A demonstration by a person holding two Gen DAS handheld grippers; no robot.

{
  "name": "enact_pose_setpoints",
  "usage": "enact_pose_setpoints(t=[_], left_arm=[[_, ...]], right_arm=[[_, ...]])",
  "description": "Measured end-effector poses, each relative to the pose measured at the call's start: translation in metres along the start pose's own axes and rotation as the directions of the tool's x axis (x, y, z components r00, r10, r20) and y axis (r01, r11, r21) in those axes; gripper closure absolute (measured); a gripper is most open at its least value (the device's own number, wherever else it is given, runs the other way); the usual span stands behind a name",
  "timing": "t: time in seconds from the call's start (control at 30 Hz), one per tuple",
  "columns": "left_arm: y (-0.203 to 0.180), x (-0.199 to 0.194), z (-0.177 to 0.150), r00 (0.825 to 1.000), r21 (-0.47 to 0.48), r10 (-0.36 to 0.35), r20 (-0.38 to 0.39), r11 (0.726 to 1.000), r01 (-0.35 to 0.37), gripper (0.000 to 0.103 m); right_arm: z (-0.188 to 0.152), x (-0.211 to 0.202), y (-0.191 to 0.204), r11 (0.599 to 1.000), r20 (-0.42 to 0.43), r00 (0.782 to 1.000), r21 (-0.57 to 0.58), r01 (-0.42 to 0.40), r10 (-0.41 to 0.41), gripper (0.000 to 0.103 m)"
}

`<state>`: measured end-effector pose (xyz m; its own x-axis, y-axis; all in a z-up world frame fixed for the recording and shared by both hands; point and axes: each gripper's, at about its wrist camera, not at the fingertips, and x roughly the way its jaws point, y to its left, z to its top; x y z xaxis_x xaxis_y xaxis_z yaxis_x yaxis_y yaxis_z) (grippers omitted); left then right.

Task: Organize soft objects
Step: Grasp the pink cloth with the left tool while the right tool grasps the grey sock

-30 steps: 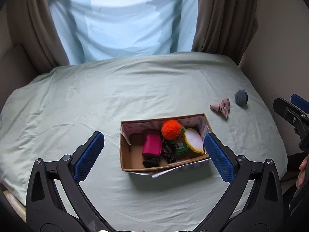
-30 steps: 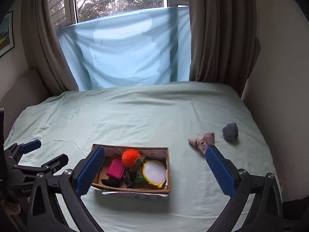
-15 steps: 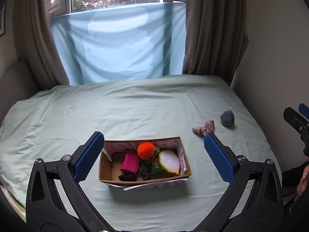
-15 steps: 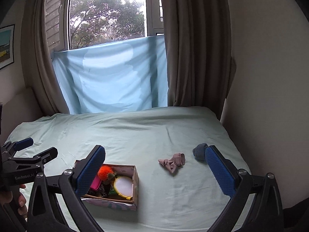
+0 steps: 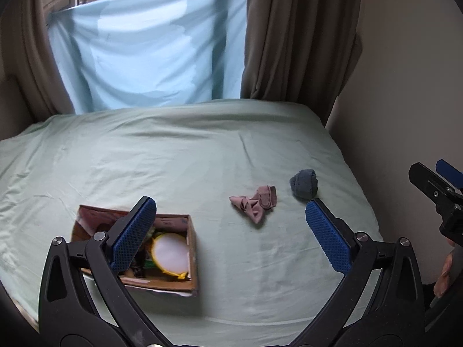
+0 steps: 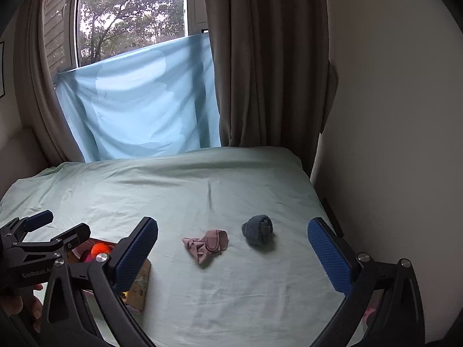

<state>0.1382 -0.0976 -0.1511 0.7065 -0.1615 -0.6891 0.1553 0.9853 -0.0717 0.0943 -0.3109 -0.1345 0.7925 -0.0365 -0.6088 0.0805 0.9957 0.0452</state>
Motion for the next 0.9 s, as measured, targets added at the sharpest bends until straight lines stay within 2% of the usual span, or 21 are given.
enact_pose_setpoints(t=[0.17,0.37,0.6,0.9], left_arm=[[-0.041,0.067,-0.004,0.998,-0.041,0.006,-0.058,0.999,-0.008,0.0],[-0.066,0.166,-0.024,0.99,-0.066,0.02,-0.139,0.997,-0.029,0.0],[-0.079,0.274,-0.057,0.981,-0.081,0.04,-0.19,0.995,-0.057,0.0],[-0.083,0.374,-0.091,0.968,-0.033,0.097,-0.231,0.994,-0.108,0.0]], right_arm=[[-0.004,0.073,-0.043,0.999,-0.063,0.998,-0.017,-0.031,0.03,0.0],[-0.027,0.168,-0.075,0.996,-0.135,0.987,-0.001,-0.084,0.083,0.0],[-0.062,0.258,-0.093,0.995,-0.187,0.977,0.011,-0.103,0.103,0.0],[-0.092,0.351,-0.097,0.992,-0.241,0.962,0.046,-0.12,0.128,0.0]])
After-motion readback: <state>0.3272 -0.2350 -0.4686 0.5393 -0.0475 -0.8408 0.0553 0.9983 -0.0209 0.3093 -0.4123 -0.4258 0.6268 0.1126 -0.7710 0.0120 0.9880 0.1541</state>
